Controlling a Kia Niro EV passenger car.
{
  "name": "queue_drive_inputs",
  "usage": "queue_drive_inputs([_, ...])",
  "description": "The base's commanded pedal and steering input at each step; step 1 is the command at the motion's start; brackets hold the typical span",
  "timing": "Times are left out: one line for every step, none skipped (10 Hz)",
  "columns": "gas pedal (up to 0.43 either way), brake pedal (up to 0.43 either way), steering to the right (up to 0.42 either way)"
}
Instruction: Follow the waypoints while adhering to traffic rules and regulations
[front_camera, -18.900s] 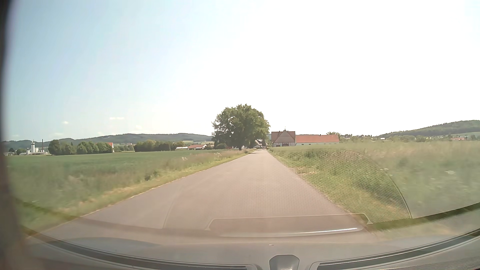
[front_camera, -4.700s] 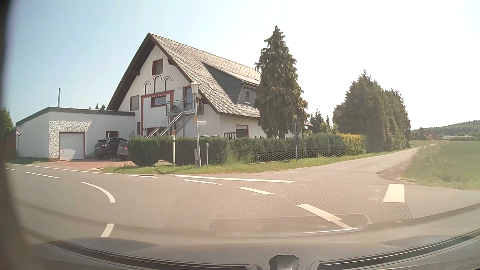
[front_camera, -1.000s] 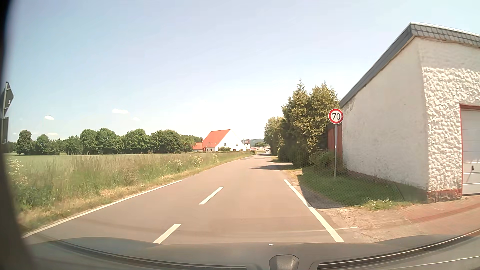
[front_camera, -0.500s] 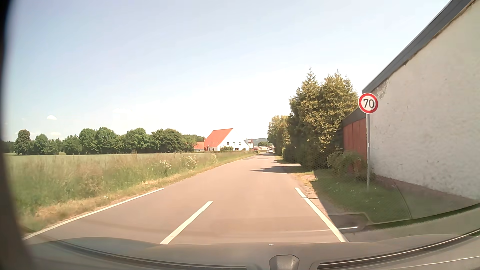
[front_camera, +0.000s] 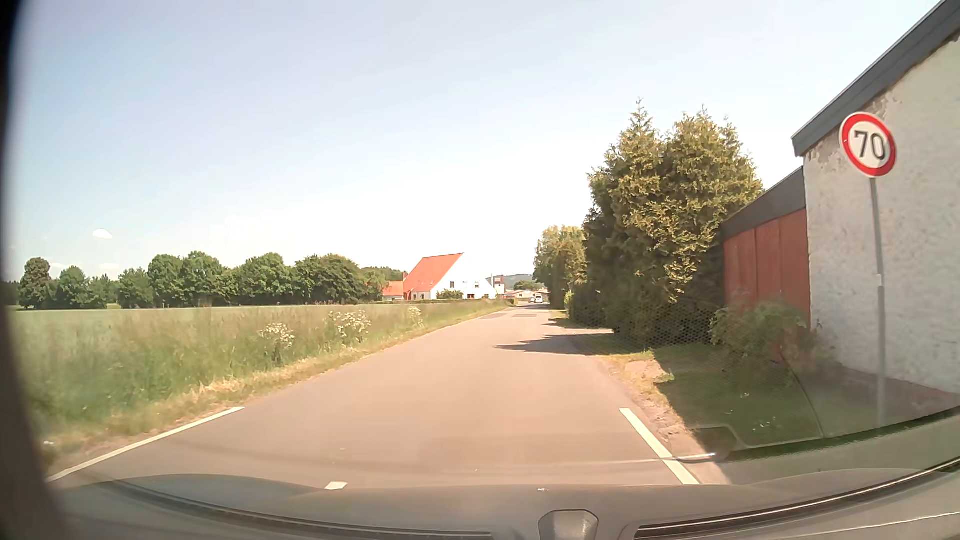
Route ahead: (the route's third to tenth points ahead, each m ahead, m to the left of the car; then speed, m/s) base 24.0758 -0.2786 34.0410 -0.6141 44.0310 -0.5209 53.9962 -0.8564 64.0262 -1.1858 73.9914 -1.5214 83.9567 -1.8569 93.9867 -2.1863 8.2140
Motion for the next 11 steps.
queue_drive_inputs([0.39,0.006,0.004])
queue_drive_inputs([0.39,0.006,0.004])
queue_drive_inputs([0.39,0.006,0.004])
queue_drive_inputs([0.39,0.006,0.005])
queue_drive_inputs([0.39,0.006,0.005])
queue_drive_inputs([0.39,0.006,0.004])
queue_drive_inputs([0.39,0.006,0.004])
queue_drive_inputs([0.39,0.006,0.005])
queue_drive_inputs([0.39,0.006,0.004])
queue_drive_inputs([0.39,0.006,0.005])
queue_drive_inputs([0.39,0.006,0.004])
